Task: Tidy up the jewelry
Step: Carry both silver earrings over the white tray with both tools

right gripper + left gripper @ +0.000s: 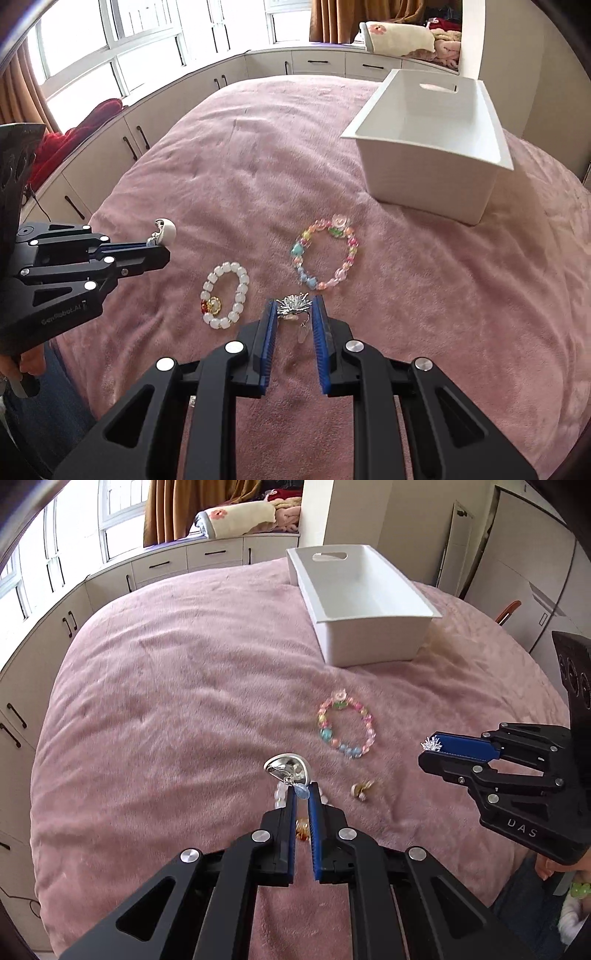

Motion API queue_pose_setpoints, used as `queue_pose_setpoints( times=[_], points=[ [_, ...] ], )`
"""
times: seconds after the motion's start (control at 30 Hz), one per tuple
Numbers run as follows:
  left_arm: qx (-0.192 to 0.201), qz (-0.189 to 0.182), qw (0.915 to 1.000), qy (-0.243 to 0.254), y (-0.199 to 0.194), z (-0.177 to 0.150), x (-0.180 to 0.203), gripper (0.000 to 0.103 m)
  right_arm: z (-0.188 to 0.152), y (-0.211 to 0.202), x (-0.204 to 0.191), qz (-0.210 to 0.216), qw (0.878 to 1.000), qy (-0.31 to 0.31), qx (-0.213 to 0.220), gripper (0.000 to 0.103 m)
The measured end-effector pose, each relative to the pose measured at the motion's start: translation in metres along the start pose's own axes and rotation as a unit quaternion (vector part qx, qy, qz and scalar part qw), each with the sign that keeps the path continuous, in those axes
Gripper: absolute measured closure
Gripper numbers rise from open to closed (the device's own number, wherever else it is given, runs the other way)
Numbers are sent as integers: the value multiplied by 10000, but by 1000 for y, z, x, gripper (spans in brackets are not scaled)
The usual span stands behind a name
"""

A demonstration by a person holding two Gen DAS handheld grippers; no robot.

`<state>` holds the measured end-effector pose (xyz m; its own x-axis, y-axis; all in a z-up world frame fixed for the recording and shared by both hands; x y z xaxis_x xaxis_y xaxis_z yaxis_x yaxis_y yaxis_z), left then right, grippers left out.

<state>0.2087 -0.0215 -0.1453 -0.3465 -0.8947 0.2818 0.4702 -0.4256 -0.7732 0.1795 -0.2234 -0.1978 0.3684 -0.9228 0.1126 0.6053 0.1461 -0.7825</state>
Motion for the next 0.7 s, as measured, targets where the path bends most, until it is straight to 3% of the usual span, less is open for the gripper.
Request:
queue_pose_setpoints(
  times=[0.33,0.7],
  points=[
    [521,-240,9976,381,-5,93,26,92,72,-24,40,-129,9976,294,616,83],
    [545,-652,9936,742,32,189,52,92,137,-9,109,-33,9917,991,820,83]
  ],
)
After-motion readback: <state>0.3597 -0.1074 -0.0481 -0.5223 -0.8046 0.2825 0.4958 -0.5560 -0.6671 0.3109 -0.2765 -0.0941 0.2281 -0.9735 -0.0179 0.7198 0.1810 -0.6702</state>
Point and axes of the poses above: each gripper's, at about its wrist camera, not at the fingertips, and y roughly the way its jaws point, x to its right, z to its top, the point moved 6 cm from there along y, roughly the way its jaws point, and after that the axes turned 12 degrees about -z, right-handed, at the moved point
